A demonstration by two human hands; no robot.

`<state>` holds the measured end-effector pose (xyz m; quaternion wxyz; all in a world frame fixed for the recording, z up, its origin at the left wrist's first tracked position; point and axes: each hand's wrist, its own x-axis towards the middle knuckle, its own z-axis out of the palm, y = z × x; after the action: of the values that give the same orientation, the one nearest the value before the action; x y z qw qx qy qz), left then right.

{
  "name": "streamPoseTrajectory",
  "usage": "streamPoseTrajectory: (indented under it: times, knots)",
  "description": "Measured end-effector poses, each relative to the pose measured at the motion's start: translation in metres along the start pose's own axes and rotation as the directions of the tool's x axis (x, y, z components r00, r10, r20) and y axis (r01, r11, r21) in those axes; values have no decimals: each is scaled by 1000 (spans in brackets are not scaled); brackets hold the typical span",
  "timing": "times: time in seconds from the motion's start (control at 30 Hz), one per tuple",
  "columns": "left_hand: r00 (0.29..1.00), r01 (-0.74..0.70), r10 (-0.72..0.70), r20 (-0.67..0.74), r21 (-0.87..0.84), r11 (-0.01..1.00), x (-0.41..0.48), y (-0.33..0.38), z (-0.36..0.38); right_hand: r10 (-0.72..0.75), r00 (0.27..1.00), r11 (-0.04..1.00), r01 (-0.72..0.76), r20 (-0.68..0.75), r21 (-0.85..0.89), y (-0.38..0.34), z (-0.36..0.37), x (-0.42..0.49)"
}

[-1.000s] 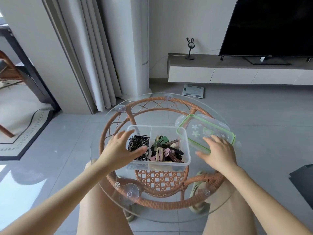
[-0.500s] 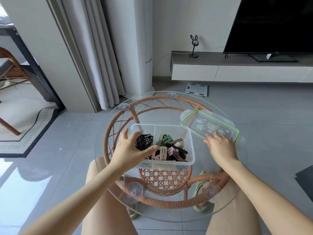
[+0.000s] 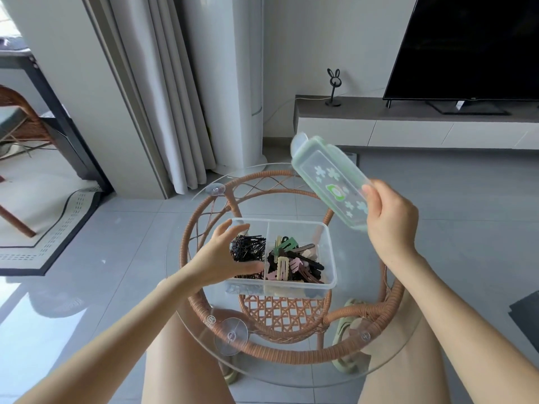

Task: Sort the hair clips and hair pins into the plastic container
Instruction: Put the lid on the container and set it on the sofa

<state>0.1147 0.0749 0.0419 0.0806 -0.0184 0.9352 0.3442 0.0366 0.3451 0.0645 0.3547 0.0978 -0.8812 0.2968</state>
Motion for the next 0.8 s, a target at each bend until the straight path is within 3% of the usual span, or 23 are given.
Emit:
streamPoseTrajectory:
  times: [0.17, 0.27, 0.37, 0.43, 0.47, 0.53, 0.57, 0.67, 0.8]
  knots:
    - [985, -46, -15, -172, -342, 939, -4, 11, -27, -87, 994, 977, 97, -60, 188, -32, -23, 23]
    - [971, -127, -7, -240, -539, 833, -3, 16, -48, -37, 986, 883, -44, 162, 468, -48, -33, 38]
    - [983, -169, 56, -173, -756, 633, 0, 20, -67, -9, 877, 752, -311, 480, 581, -56, -34, 52]
    - [992, -130, 57, -117, -855, 503, 1, 22, -73, -54, 749, 753, -404, 660, 520, -52, -27, 58]
    - [995, -104, 54, -89, -861, 499, 2, 21, -73, -78, 680, 784, -409, 729, 466, -50, -22, 59]
    - [1000, -26, 6, -28, -793, 608, 0, 18, -67, -94, 585, 851, -373, 806, 370, -47, -7, 57]
    - [999, 31, -43, 3, -743, 668, -1, 15, -61, -76, 571, 865, -370, 818, 339, -46, 2, 54]
    - [978, 168, -209, 6, -618, 768, 0, 1, -40, 46, 612, 885, -392, 790, 251, -39, 37, 40]
    - [927, 208, -309, -213, -395, 895, 11, -14, -19, 159, 653, 969, -245, 741, 7, -32, 76, 24]
